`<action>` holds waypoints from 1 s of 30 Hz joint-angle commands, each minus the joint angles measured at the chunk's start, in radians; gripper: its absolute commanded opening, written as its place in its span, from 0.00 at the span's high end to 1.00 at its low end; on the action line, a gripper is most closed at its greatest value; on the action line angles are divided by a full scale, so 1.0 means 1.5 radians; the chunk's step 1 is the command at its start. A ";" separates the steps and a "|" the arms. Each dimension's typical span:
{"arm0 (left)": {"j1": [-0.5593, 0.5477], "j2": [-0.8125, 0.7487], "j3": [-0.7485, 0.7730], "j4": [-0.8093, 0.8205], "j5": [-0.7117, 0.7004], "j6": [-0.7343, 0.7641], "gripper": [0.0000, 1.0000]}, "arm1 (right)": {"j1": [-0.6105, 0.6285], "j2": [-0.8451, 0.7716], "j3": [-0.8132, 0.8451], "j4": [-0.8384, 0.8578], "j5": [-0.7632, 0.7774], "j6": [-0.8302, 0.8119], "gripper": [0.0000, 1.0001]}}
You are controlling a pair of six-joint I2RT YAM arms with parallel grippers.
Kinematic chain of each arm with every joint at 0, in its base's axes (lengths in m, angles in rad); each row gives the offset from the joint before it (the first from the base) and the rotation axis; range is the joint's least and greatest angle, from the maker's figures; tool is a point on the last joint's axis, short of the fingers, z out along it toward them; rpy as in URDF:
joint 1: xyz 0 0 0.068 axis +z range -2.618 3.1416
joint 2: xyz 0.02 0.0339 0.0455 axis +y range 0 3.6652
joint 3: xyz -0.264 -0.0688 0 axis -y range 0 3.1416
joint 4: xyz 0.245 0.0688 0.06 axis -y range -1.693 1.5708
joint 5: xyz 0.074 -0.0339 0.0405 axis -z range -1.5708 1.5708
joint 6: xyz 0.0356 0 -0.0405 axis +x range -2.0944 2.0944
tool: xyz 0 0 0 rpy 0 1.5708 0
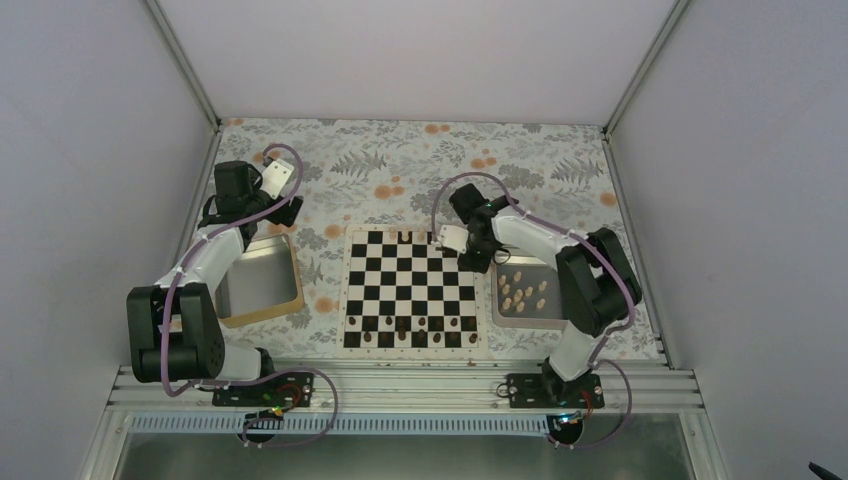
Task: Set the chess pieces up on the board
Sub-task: Pick up the chess piece at the center of the board.
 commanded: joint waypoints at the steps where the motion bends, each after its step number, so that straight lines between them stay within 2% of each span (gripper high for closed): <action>1: 0.006 -0.012 0.013 0.005 0.015 0.002 0.00 | -0.018 -0.041 -0.008 -0.037 0.002 -0.058 0.61; 8: 0.006 -0.014 0.011 0.006 0.012 0.003 0.00 | -0.029 -0.015 0.002 -0.072 0.027 -0.098 0.61; 21: 0.005 -0.013 0.008 0.009 0.007 0.004 0.00 | -0.029 0.040 0.024 -0.054 0.049 -0.106 0.61; 30: 0.006 -0.011 0.009 0.008 0.007 0.004 0.00 | -0.028 0.053 0.029 -0.051 0.046 -0.107 0.72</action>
